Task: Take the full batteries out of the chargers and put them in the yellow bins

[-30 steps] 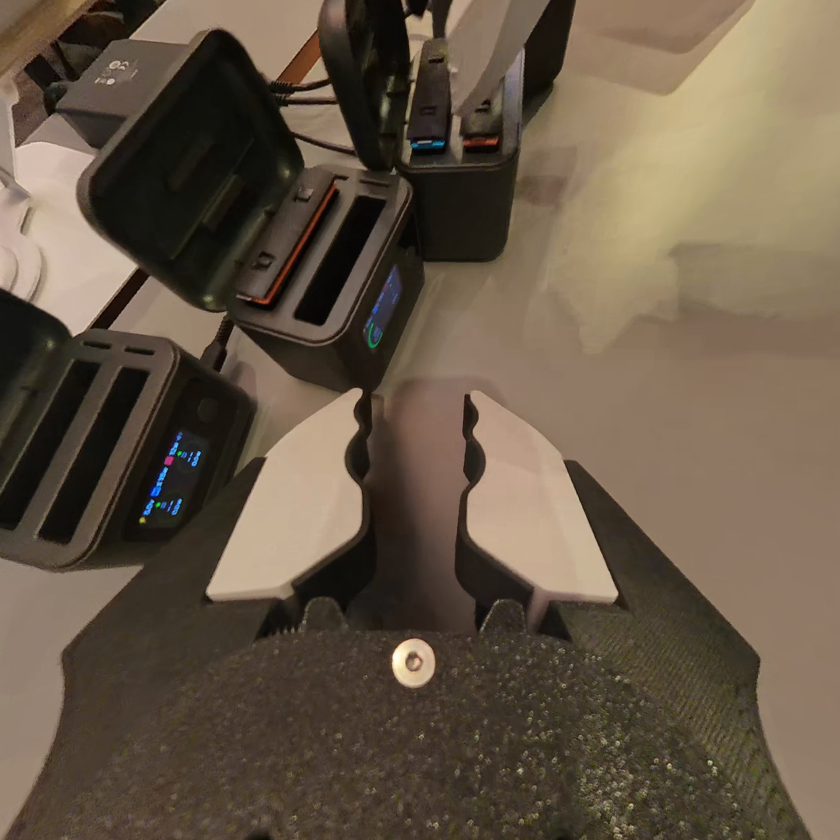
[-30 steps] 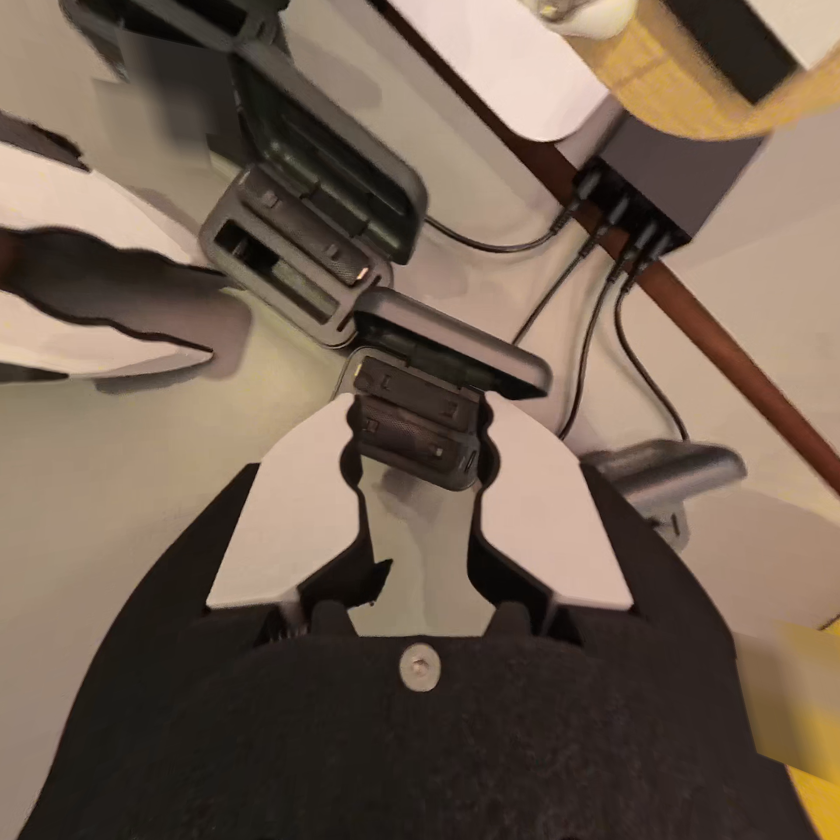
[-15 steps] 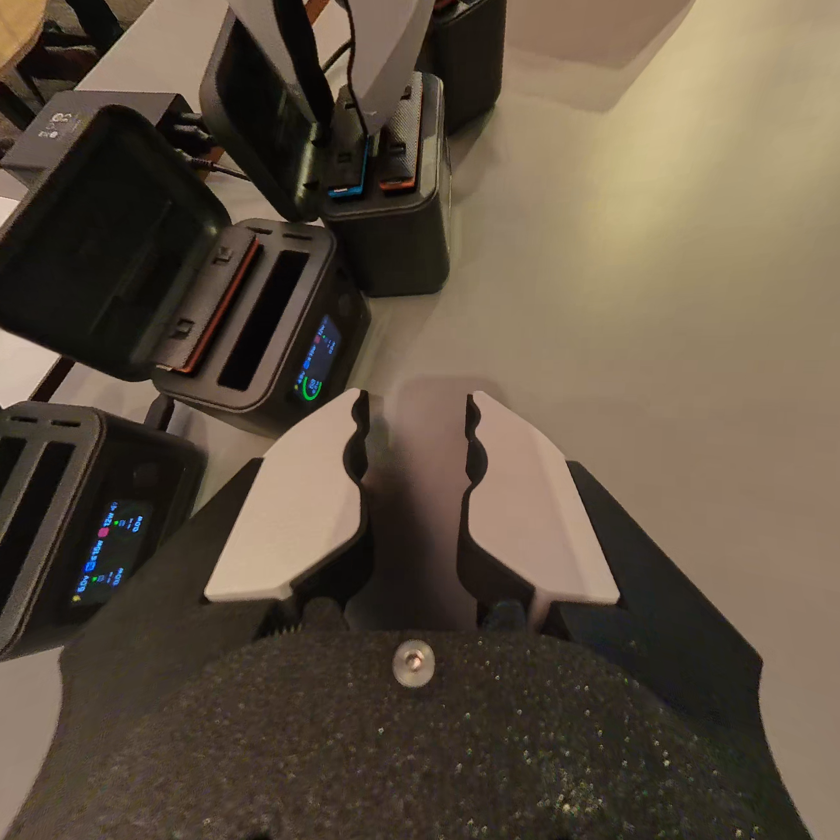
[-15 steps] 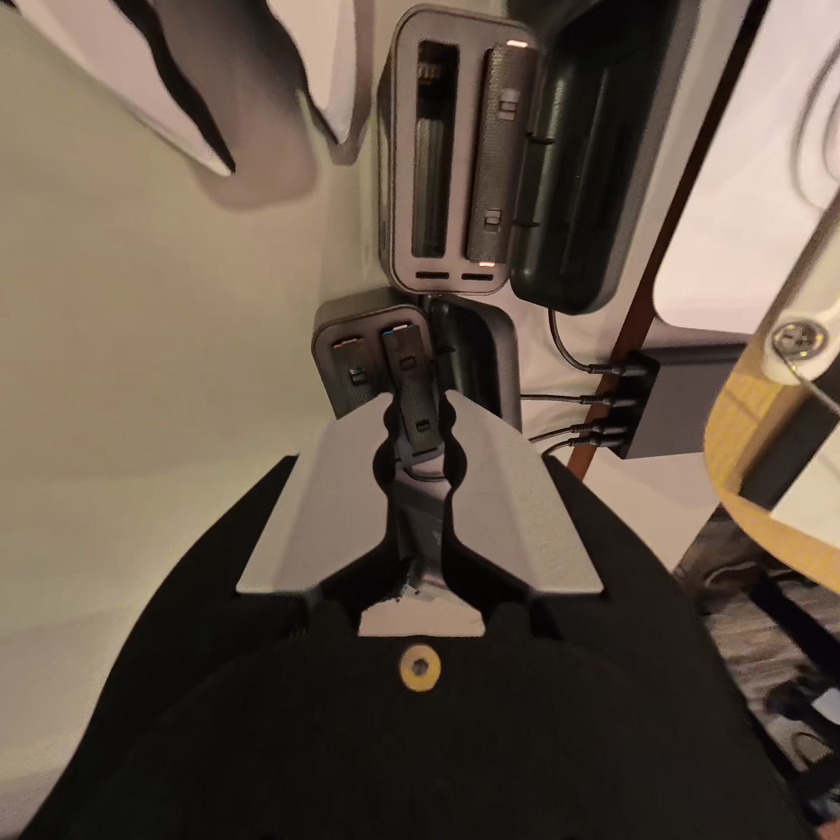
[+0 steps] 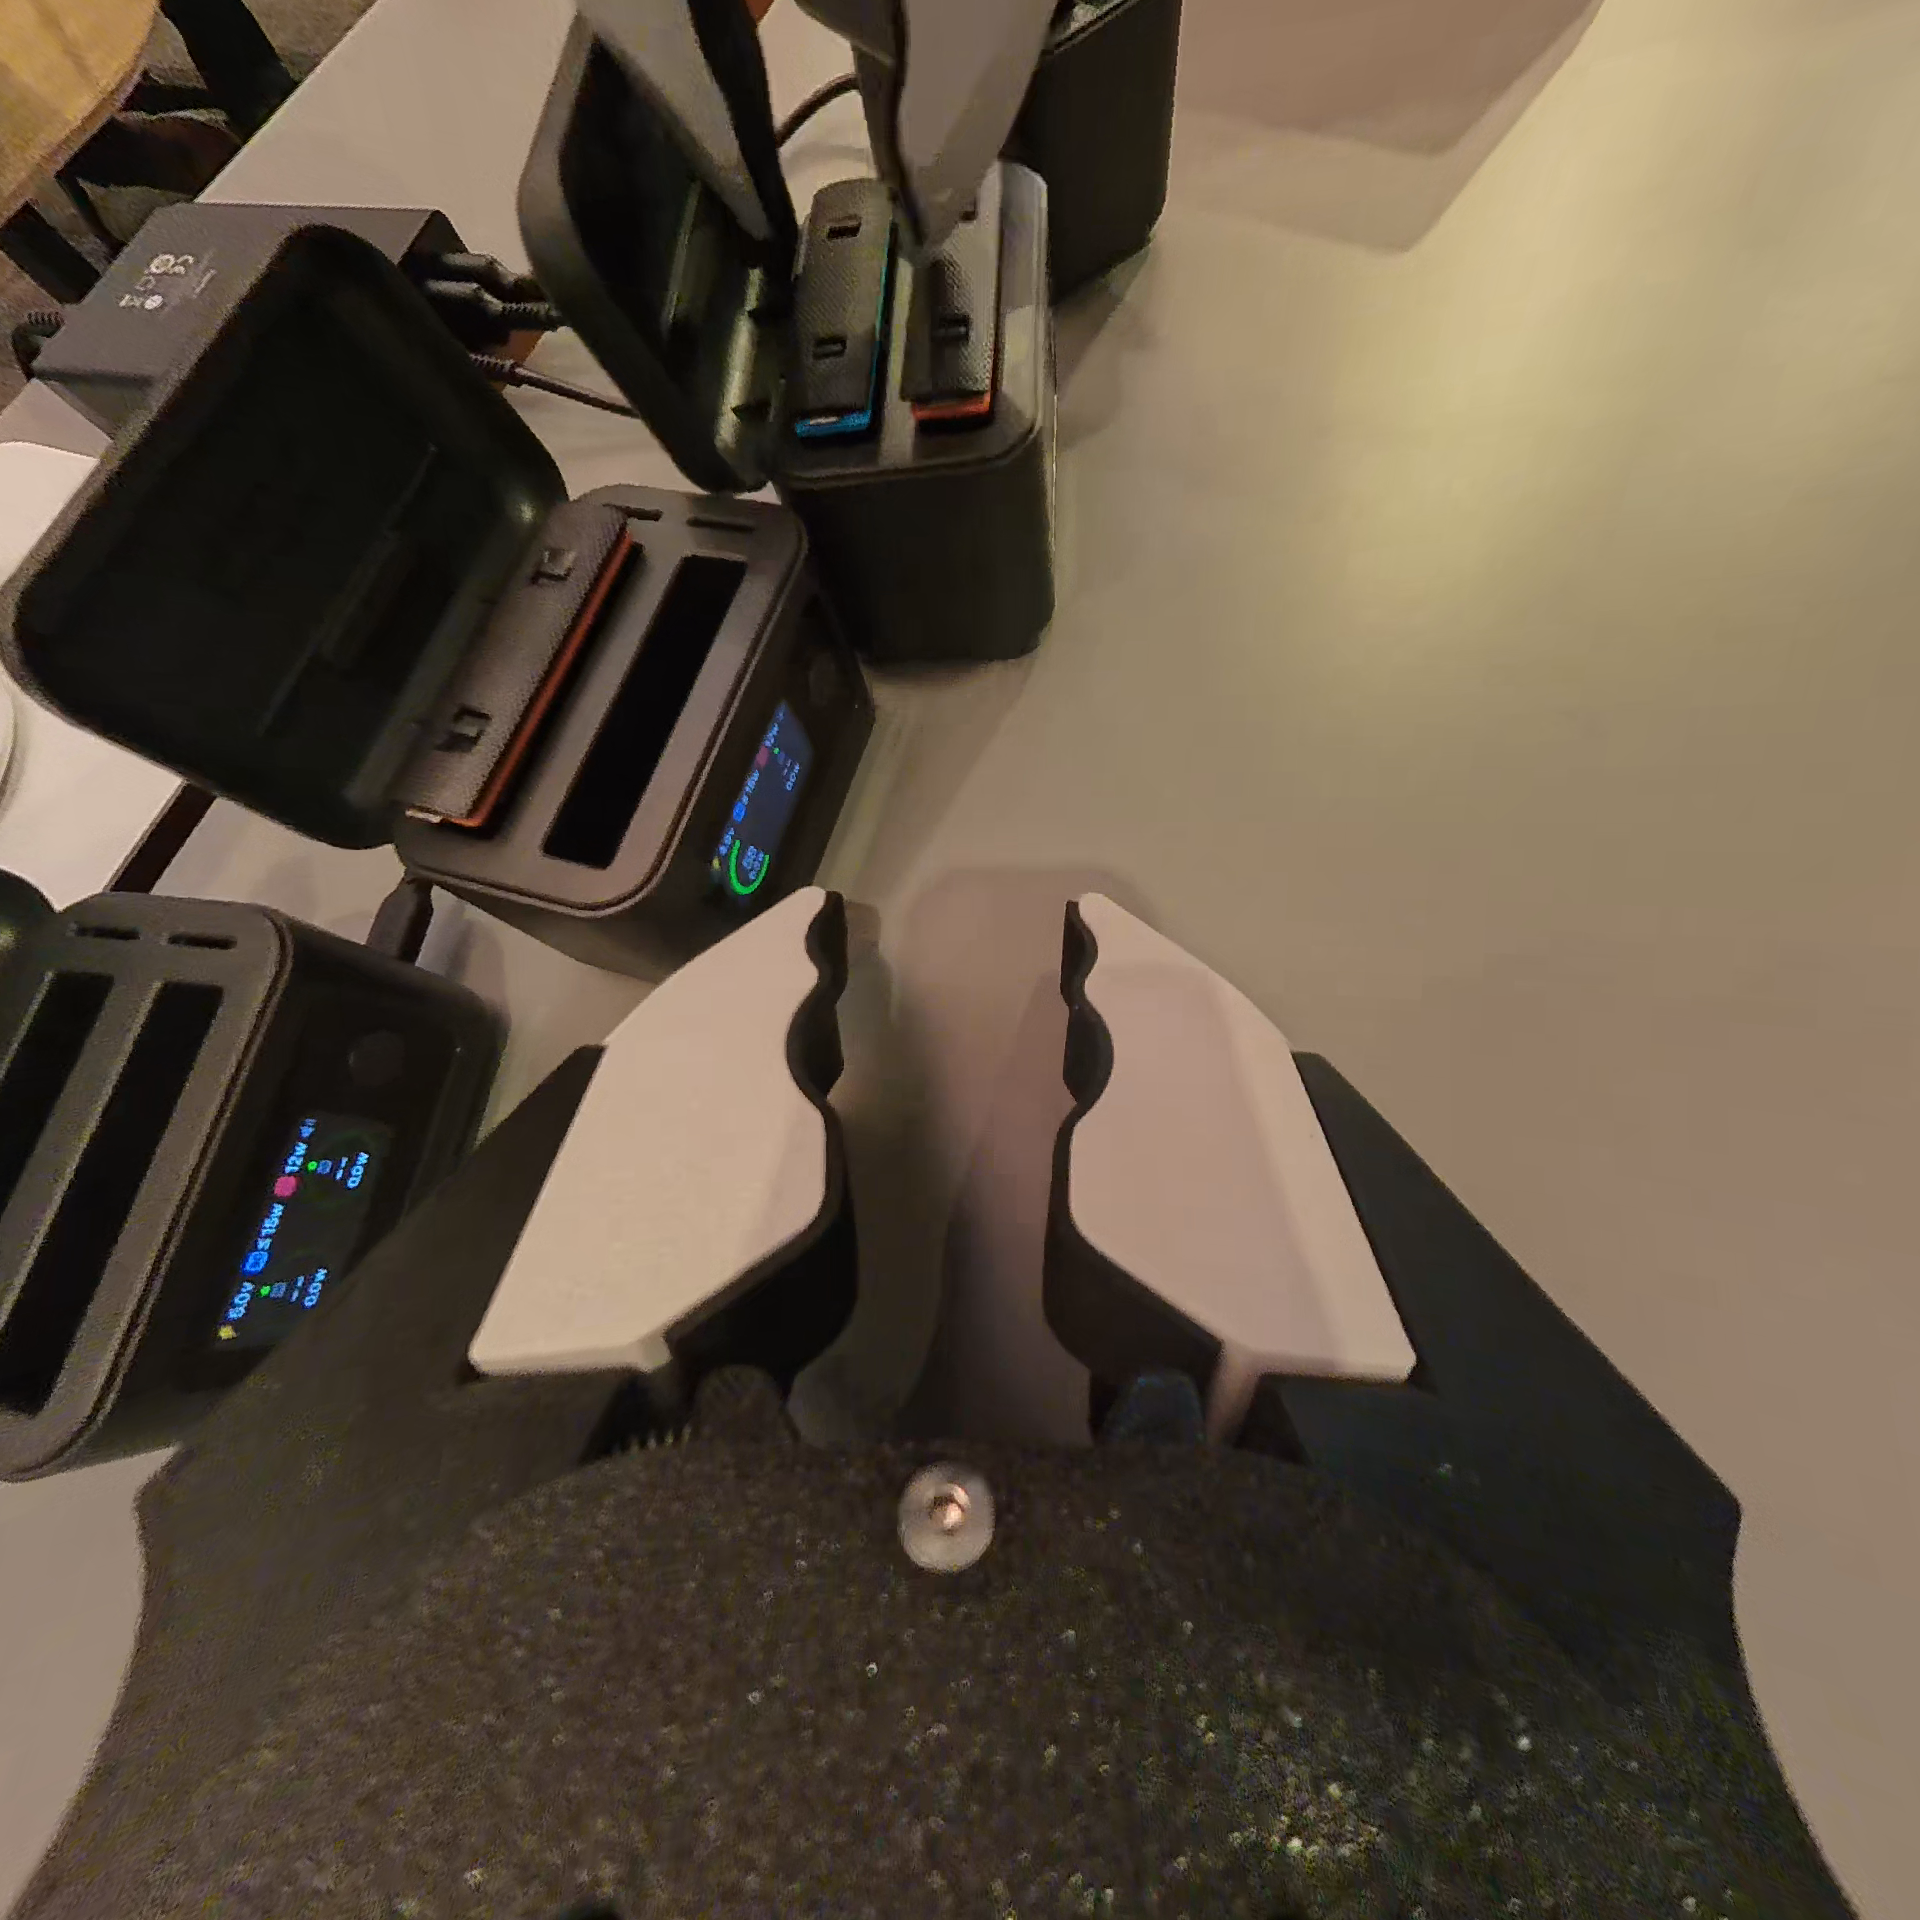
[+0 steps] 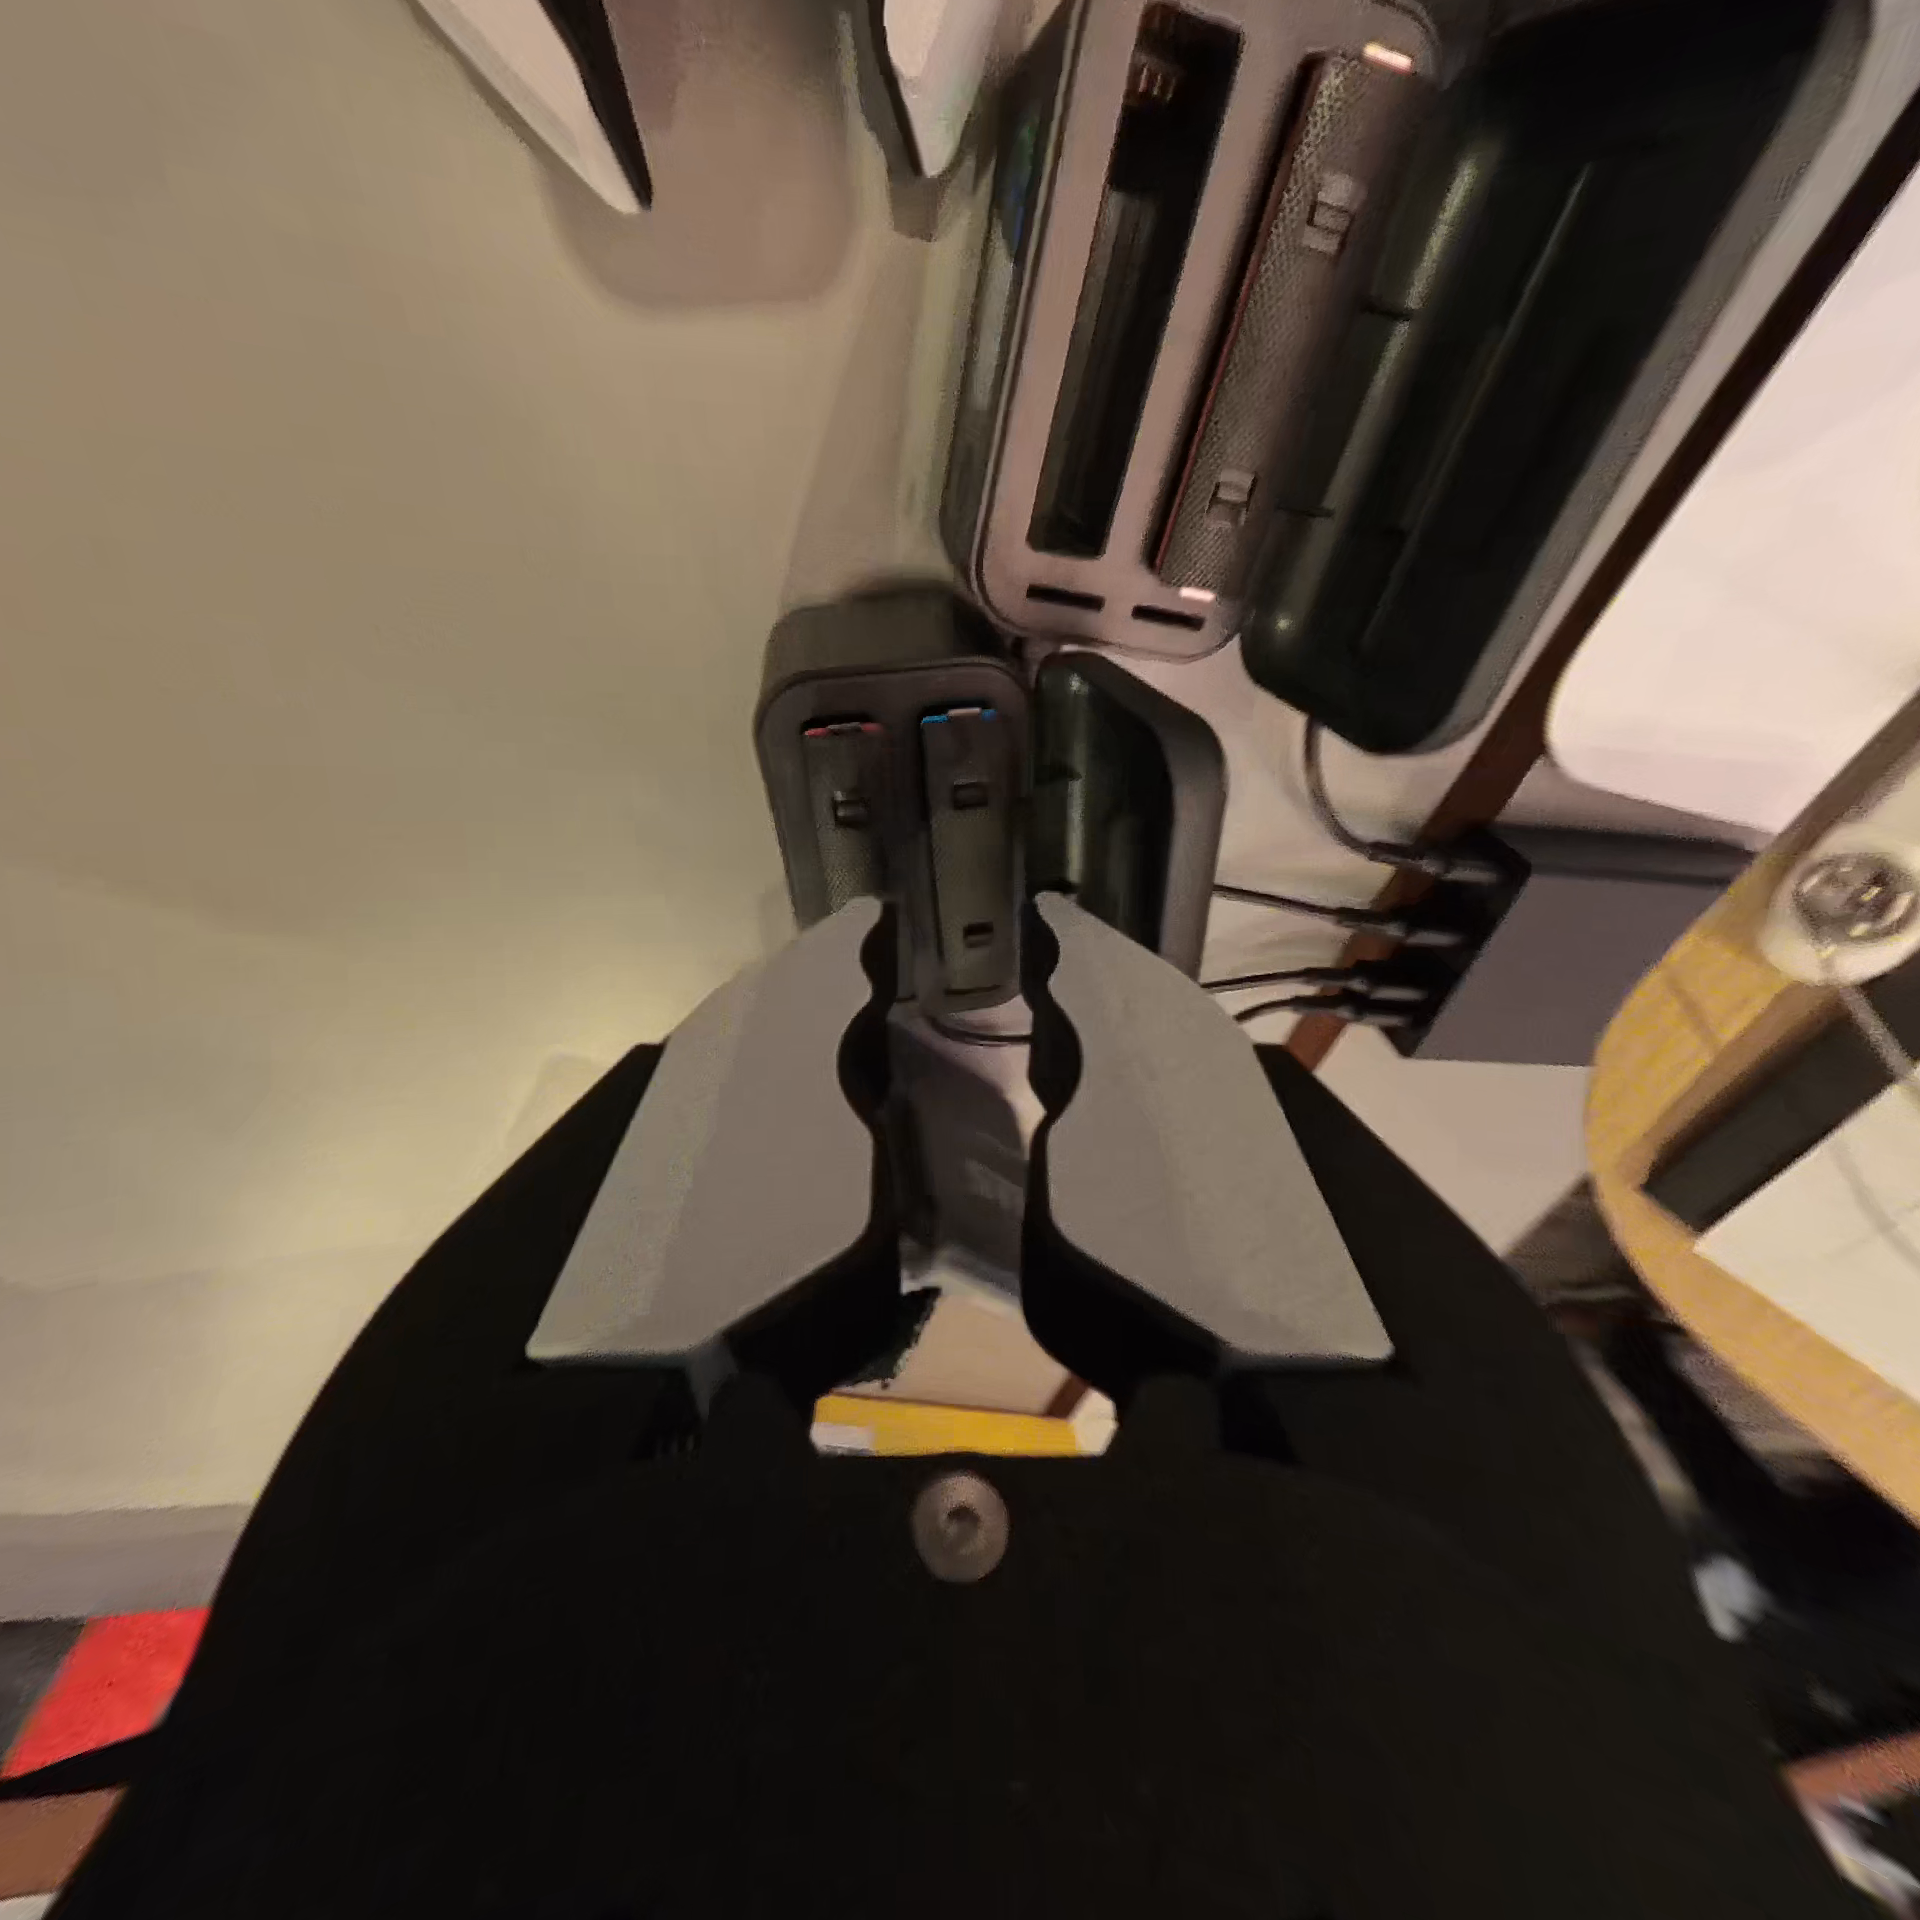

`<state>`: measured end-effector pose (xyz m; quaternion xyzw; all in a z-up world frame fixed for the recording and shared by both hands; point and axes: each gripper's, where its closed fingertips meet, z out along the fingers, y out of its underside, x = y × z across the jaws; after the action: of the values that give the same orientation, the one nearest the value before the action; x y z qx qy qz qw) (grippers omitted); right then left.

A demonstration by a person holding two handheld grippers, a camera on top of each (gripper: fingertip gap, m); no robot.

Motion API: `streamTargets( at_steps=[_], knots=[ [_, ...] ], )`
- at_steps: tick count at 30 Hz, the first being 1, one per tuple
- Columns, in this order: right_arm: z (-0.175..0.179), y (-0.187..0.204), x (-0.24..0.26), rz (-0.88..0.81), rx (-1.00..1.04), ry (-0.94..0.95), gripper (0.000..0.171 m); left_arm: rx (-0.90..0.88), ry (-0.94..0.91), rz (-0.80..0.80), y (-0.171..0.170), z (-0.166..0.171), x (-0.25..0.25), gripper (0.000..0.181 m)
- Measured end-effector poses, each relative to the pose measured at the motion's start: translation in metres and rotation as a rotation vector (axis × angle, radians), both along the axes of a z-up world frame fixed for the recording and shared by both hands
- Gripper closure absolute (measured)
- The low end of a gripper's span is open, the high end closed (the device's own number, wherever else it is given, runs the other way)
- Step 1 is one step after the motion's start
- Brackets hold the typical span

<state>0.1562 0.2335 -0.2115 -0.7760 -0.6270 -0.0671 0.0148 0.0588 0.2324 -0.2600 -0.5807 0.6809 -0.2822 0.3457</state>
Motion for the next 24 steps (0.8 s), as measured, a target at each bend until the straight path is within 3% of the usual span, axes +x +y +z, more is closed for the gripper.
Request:
streamTargets(
  at_steps=[4, 6, 12, 16, 24],
  knots=[
    [0.016, -0.011, 0.005, -0.072, -0.004, 0.066, 0.116, -0.004, 0.001, 0.008, 0.003, -0.001, -0.001, 0.142],
    [0.025, -0.010, 0.010, -0.064, 0.032, 0.074, 0.108, -0.003, 0.002, 0.010, 0.004, -0.001, -0.001, 0.142],
    [0.029, 0.030, 0.015, -0.042, 0.180, 0.118, 0.124, 0.003, 0.014, 0.007, 0.003, -0.004, -0.001, 0.143],
    [0.006, 0.035, 0.011, -0.029, 0.132, 0.106, 0.160, -0.003, 0.005, -0.001, 0.001, -0.002, -0.001, 0.142],
    [0.008, 0.023, -0.026, -0.087, 0.033, 0.226, 0.158, -0.042, -0.067, -0.032, -0.013, 0.011, 0.009, 0.118]
  ],
)
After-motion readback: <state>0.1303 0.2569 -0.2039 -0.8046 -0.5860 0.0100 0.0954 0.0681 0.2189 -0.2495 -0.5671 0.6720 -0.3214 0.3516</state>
